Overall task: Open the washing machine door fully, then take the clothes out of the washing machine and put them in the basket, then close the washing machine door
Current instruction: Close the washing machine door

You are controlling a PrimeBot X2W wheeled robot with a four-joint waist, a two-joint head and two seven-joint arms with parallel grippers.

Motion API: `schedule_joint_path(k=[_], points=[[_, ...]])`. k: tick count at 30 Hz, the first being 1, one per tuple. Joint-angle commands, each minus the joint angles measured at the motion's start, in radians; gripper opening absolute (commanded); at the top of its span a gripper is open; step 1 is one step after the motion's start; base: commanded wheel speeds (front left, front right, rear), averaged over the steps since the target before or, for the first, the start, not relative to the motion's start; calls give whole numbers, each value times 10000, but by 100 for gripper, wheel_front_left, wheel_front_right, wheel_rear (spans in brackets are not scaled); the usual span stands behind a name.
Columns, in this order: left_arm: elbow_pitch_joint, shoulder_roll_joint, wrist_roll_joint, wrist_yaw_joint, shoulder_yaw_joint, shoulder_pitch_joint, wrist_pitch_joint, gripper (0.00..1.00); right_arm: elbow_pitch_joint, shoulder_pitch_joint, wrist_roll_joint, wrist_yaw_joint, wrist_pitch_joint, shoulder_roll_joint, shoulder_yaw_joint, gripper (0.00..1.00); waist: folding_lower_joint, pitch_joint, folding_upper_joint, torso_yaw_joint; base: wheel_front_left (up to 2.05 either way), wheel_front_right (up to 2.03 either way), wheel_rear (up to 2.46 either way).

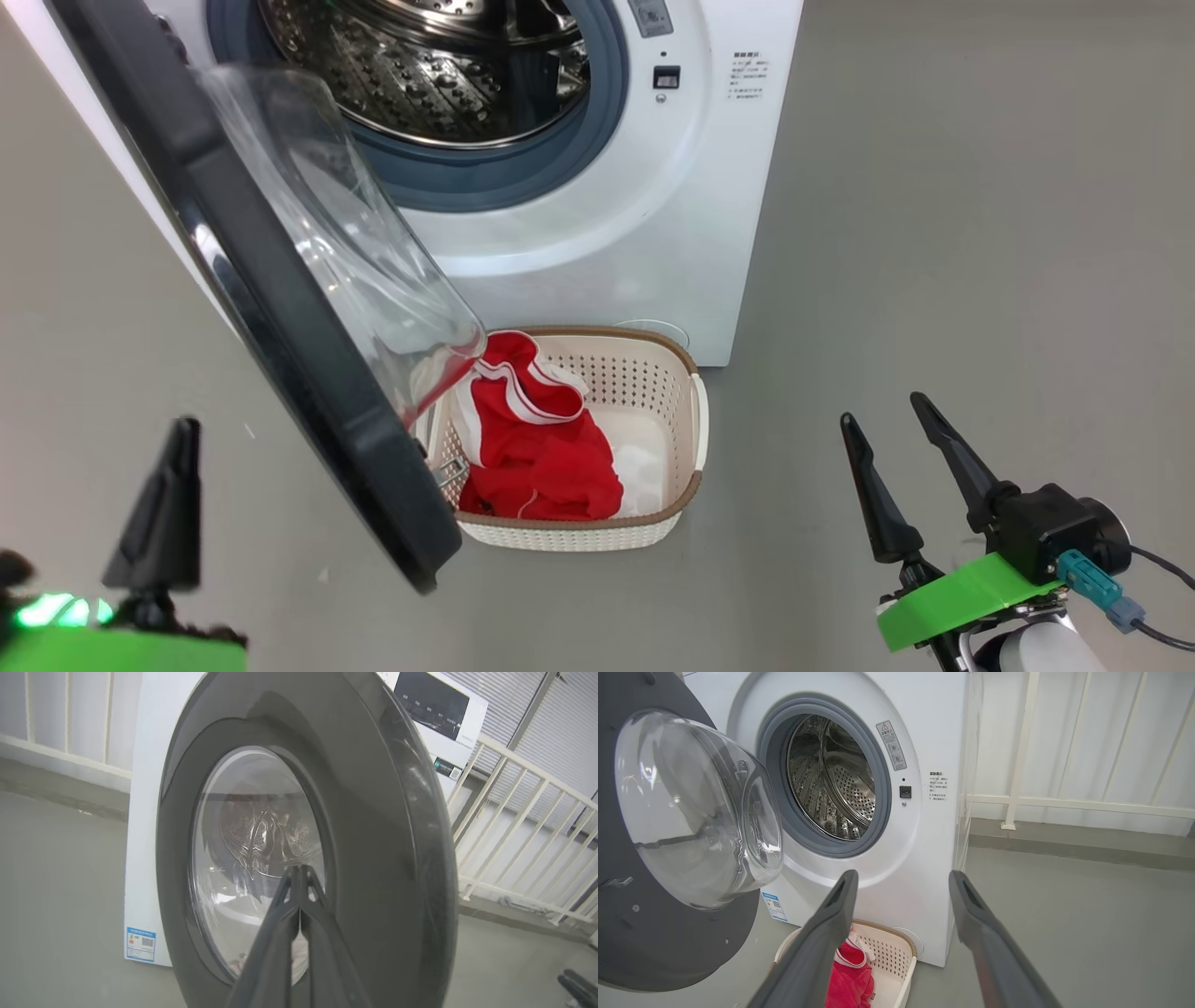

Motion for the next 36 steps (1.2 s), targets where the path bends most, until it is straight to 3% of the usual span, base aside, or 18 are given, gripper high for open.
schedule_joint_path(k=[1,7,11,15,23,36], points=[[-367,50,-650,44,603,-600,226,0,-244,-257,160,46,-93,-3,218,100,0,40,-1,-27,0,0,0],[-403,-682,-3857,645,1832,-1580,1417,0,-239,-323,217,46,-93,-3,229,100,0,150,-1,-143,0,0,0],[-384,-873,-6039,1482,2505,-2197,2773,0,-252,-341,253,46,-93,-3,243,100,0,213,-1,-228,0,0,0],[-389,-703,-7531,2372,2910,-2689,4052,0,-276,-391,249,46,-93,-3,203,100,0,312,-1,-304,0,0,0],[-801,-681,-9323,3737,3341,-3401,5430,0,-322,-526,271,46,-93,-3,120,100,0,530,-1,-375,0,0,0],[-1938,-1240,-10058,4337,3365,-3412,5730,0,-336,-700,410,46,-93,-3,172,100,0,795,-1,-580,0,0,0]])
